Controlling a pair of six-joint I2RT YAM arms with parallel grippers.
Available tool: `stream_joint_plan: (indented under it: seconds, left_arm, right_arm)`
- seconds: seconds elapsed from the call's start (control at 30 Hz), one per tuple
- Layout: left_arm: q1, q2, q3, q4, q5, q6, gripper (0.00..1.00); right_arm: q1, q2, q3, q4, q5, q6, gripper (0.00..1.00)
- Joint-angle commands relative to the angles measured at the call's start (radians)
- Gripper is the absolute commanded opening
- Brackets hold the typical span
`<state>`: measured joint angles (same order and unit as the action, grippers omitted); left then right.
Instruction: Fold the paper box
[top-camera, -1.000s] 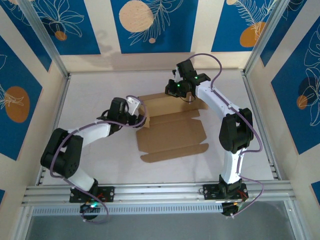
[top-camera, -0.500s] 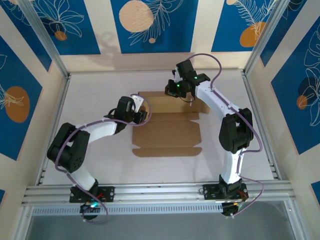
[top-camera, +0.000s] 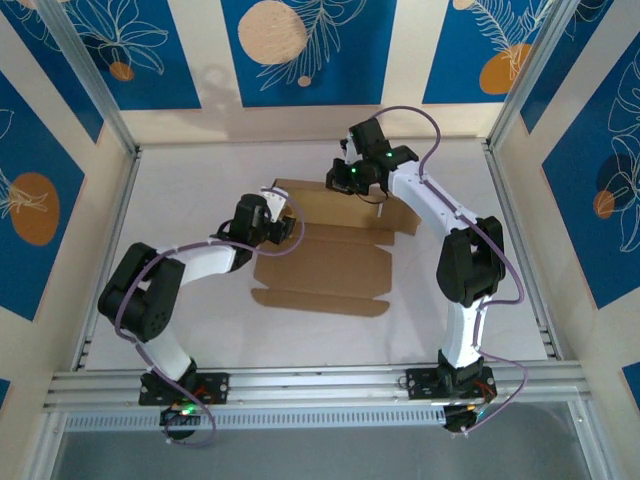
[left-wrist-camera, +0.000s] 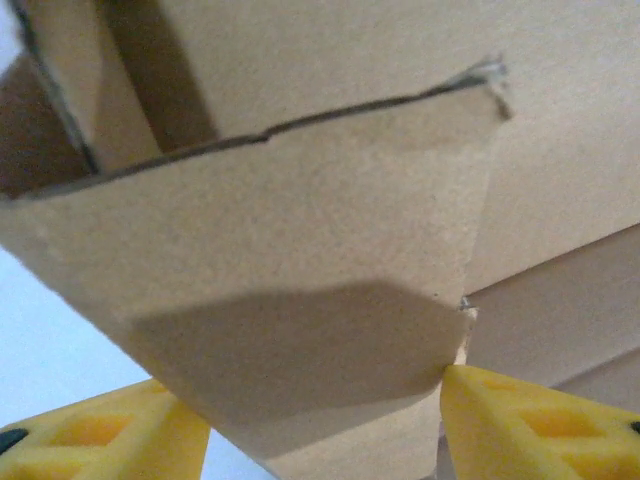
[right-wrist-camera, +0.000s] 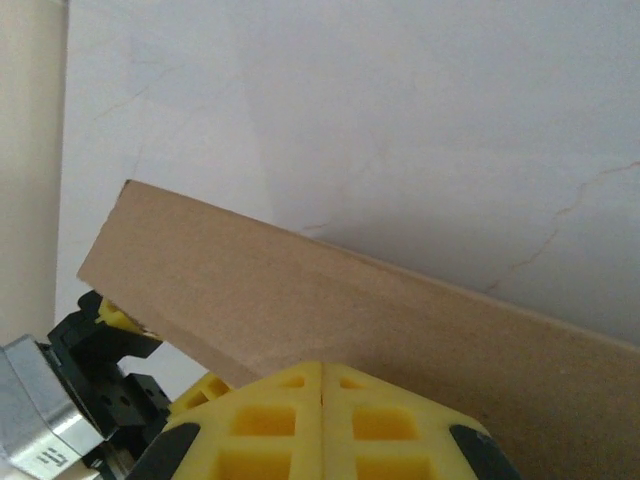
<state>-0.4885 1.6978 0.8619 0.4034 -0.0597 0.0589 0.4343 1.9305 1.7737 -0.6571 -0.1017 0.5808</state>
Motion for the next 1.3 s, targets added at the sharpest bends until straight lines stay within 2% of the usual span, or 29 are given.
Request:
stream_joint_plan:
  seconds: [0.0, 0.17, 0.33, 0.57, 0.87, 0.97, 1.13, 1.27]
  left_arm:
    - [0.003, 0.032, 0.0, 0.103, 0.071, 0.088, 0.64]
    - [0.053, 0.071, 0.035, 0.118, 0.191, 0.077, 0.62]
    - [0.075, 0.023, -0.009, 0.182, 0.327, 0.008, 0.62]
    - [0.1, -0.021, -0.071, 0.2, 0.325, 0.028, 0.63]
    - [0.153, -0.016, -0.068, 0.201, 0.322, 0.006, 0.7]
    - [0.162, -0.026, -0.076, 0.221, 0.368, 0.002, 0.71]
    - [0.196, -0.059, -0.119, 0.298, 0.588, 0.015, 0.72]
    - [0.219, -0.108, -0.194, 0.387, 0.558, 0.008, 0.72]
  right_arm:
    - [-0.015, 0.032, 0.048, -0.065, -0.065, -0.041, 0.08]
    - [-0.026, 0.078, 0.107, -0.134, -0.103, -0.091, 0.08]
    - [-0.013, 0.078, 0.086, -0.13, -0.076, -0.113, 0.02]
    - [0.015, 0.071, 0.054, -0.11, -0.006, -0.131, 0.01]
    - [0.018, 0.061, 0.043, -0.102, -0.011, -0.133, 0.02]
    - [0.018, 0.06, 0.044, -0.105, -0.012, -0.133, 0.02]
    - [0.019, 0.061, 0.046, -0.104, -0.012, -0.141, 0.01]
    - [0.02, 0.062, 0.037, -0.096, -0.013, -0.148, 0.01]
